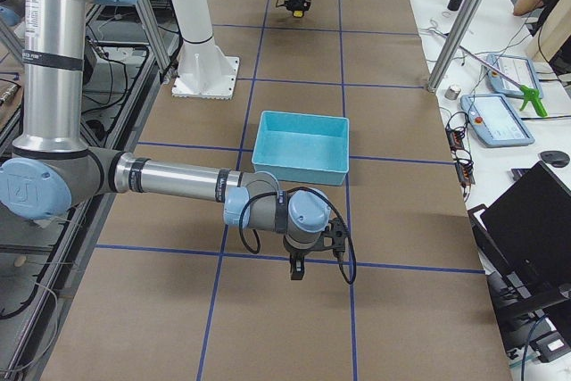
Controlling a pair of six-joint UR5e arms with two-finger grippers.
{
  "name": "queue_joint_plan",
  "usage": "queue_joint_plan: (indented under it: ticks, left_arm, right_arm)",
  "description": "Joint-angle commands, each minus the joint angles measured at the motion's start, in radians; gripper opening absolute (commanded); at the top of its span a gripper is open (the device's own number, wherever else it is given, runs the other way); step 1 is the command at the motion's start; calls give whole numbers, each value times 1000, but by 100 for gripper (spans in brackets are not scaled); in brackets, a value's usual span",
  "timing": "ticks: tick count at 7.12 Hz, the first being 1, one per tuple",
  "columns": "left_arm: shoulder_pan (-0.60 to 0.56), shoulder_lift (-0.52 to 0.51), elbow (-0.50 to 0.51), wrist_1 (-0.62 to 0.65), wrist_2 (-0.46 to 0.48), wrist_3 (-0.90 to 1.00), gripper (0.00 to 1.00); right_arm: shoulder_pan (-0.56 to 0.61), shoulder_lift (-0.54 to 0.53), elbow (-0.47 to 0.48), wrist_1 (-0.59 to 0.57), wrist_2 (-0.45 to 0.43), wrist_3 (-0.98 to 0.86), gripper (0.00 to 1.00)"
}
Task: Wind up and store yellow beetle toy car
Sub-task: 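Close the left gripper on the car, pressing it to the table, then drag the car with the left gripper farther from the robot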
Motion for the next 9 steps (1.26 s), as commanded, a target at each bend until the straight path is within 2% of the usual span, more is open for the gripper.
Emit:
queue_joint_plan:
  ticks: [1, 2, 4, 5, 7, 9]
  left_arm:
    - [-2, -1, -21, -10, -38, -1, 0]
    - [-5, -5, -66, 5, -35, -12, 2]
    - [-45, -20, -113, 10, -32, -10, 0]
    - [-46, -75, -114, 22, -29, -13, 0]
    - [-45, -205, -82, 19, -33, -172, 0]
    - [-43, -309, 0, -4, -41, -179, 0]
  right_arm:
    - [0, 0, -1, 0, 0, 1, 100]
    - [0, 0, -1, 0, -1, 1, 100]
    - [0, 0, -2, 0, -1, 1, 100]
    - [0, 0, -2, -1, -1, 1, 100]
    - [0, 0, -2, -1, -1, 1, 100]
    - [0, 0, -2, -1, 0, 0, 100]
